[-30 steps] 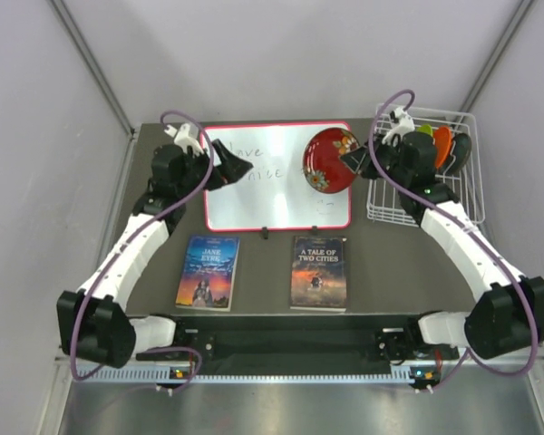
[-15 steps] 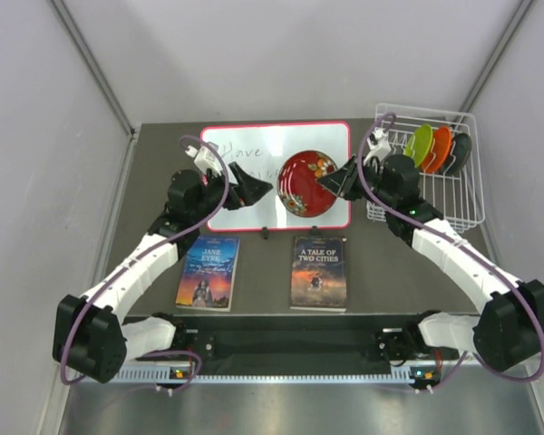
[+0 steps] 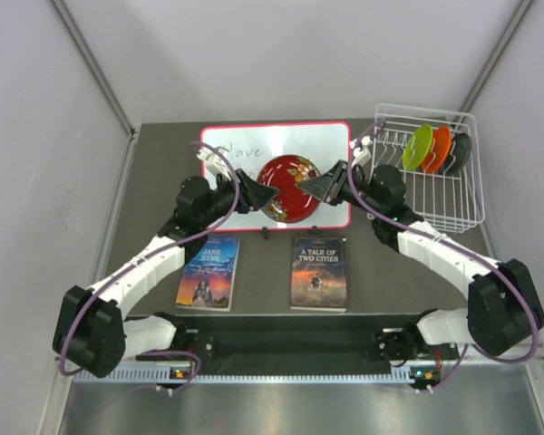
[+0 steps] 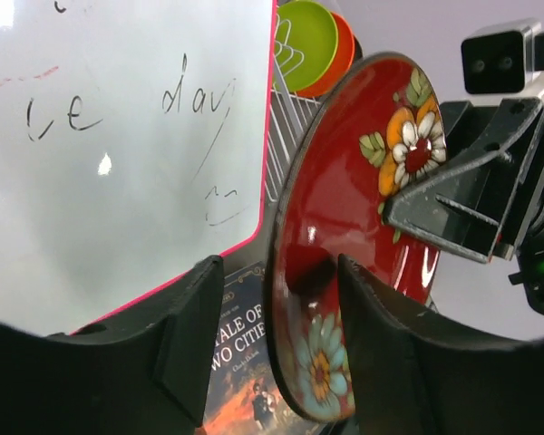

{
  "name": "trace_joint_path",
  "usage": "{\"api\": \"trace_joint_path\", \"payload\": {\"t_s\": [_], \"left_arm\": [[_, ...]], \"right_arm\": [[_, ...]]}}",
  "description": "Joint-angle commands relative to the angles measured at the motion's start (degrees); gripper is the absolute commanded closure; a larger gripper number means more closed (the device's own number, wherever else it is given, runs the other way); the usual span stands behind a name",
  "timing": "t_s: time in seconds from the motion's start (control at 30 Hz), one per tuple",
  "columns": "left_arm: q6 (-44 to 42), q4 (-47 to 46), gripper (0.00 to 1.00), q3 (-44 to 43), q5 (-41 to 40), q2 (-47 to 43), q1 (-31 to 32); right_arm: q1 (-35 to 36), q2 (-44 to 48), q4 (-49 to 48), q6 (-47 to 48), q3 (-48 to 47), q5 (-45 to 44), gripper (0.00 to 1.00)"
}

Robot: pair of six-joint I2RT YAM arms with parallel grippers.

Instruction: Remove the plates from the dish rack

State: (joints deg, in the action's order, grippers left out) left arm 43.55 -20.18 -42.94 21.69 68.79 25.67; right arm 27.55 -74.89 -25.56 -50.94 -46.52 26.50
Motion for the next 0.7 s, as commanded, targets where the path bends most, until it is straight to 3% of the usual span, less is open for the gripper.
{"api": "trace_joint_path", "payload": {"t_s": [0.0, 0.1, 0.13, 0.2, 0.3, 0.4, 0.47, 0.67], "left_arm": [[-1.54, -3.46, 0.49, 0.04, -1.65, 0.29, 0.34], [-1.54, -3.9, 0.72, 0.4, -1.74, 0.46, 0.34], [-1.54, -3.9, 0.87, 0.4, -1.83, 0.46, 0.34], [-1.8, -3.29, 1.0, 0.4, -2.18, 0.2, 0.34], [-3.82, -1.09, 1.0, 0.14, -3.93, -1.2, 0.34], [-6.71, 1.54, 1.0, -0.21, -7.97, -3.39, 0.34], [-9.61, 3.47, 1.0, -0.74, -12.45, -4.37, 0.34], [-17.0, 12.71, 1.0, -7.06, -20.72, -6.31, -2.81]], "right_arm": [[0.93, -1.73, -19.77, -8.98, 1.43, 5.31, 1.0], [0.93, -5.25, -29.25, -14.86, 2.4, 8.21, 1.0], [0.93, -5.87, -31.81, -16.28, 3.27, 8.39, 1.0], [0.93, -7.1, -35.17, -17.53, 3.28, 9.27, 1.0], [0.93, -6.85, -33.68, -15.87, 2.4, 9.71, 0.95], [0.93, -4.4, -25.09, -9.92, 0.65, 8.13, 0.74], [0.84, -2.81, -14.99, -5.95, -1.28, 5.6, 0.61], [-0.92, 5.71, 14.29, 12.78, -8.49, -10.46, 0.41]]}}
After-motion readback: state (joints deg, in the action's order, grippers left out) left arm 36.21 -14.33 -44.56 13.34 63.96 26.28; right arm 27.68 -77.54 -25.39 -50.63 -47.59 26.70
